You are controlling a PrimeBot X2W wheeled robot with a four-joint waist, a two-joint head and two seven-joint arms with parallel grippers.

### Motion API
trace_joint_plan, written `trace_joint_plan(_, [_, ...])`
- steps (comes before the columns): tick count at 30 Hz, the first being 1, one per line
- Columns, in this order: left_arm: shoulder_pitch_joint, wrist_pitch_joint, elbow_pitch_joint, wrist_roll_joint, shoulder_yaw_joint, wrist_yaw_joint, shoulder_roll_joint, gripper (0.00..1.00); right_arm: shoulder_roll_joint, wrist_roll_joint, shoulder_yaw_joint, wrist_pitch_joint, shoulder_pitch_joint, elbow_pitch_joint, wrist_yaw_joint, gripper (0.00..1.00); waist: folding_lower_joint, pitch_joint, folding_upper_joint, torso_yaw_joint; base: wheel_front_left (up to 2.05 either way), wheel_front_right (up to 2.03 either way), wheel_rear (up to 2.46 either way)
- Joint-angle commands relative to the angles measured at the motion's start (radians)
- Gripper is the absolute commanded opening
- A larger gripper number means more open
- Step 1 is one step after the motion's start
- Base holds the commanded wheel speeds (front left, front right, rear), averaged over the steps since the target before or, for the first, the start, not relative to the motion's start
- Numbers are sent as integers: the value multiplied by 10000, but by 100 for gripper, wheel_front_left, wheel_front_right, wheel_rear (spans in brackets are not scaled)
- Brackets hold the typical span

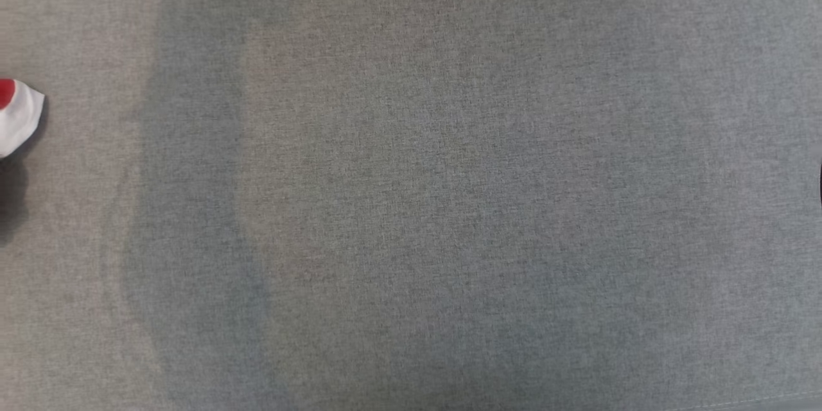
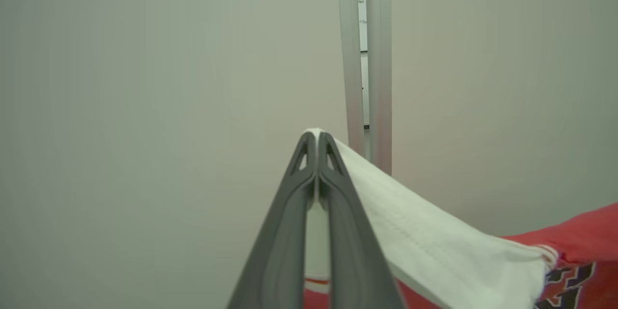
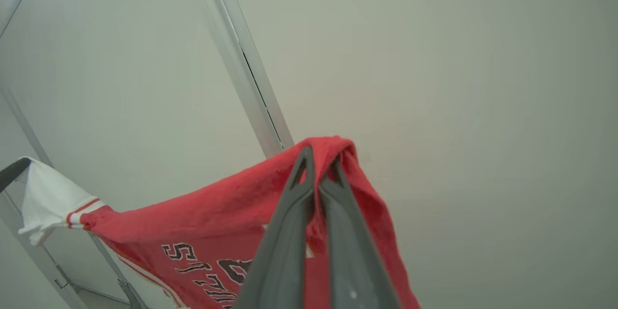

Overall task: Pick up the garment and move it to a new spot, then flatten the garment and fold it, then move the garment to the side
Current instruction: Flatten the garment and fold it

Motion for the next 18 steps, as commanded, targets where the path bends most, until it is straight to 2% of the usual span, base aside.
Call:
trace_joint_plan(1, [411,83,166,-258,-139,-24,-57,0,-141,145,222,45,453,88,4,0,-2,-317,0,98,0,0,0])
trace_joint_plan(5, [1337,561,312,-608,-849,-24,36,0,-432,579,1087,445,1436,24,4,0,-2,-927,0,167,0,0,0])
trace_joint_plan(9, [2577,1366,149,-914,-1817,-24,437,0,-753,1210,1866,950,2656,-197,4,0,-2,-1787,0,153,0,0,0])
trace_joint_plan(13, [3964,2592,-282,-1557,-2743,-24,784,0,-1108,1953,2573,1756,3945,-477,4,0,-2,-2812,0,109,0,0,0])
trace_joint_plan(18, [6139,4645,-1772,-2888,-3837,-22,1751,0,-1482,2788,3440,2913,5507,-914,4,0,-2,-3990,0,-54,0,0,0])
